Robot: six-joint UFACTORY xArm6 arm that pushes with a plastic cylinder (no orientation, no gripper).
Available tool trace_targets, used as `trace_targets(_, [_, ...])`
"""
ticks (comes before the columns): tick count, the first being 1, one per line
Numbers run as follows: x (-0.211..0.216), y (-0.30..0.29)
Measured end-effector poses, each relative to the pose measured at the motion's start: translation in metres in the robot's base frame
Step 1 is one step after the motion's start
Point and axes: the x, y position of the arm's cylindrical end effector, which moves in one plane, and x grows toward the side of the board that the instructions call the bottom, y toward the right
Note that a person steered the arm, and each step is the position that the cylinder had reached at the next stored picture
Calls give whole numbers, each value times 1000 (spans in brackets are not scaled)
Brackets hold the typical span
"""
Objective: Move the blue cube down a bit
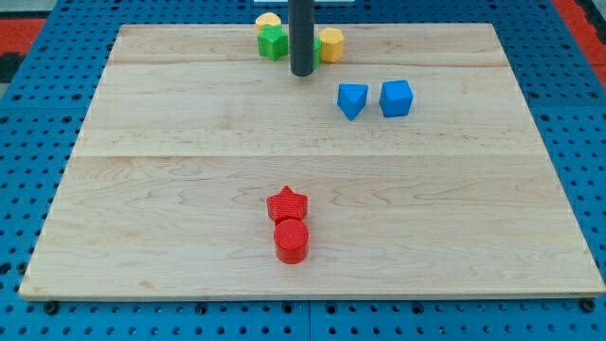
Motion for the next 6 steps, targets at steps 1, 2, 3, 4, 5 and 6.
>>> trace_targets(1, [8,42])
trace_targets(2, [13,92])
trace_targets(3, [37,115])
trace_targets(4, [39,154])
trace_targets(5, [20,165])
trace_targets(6, [29,134])
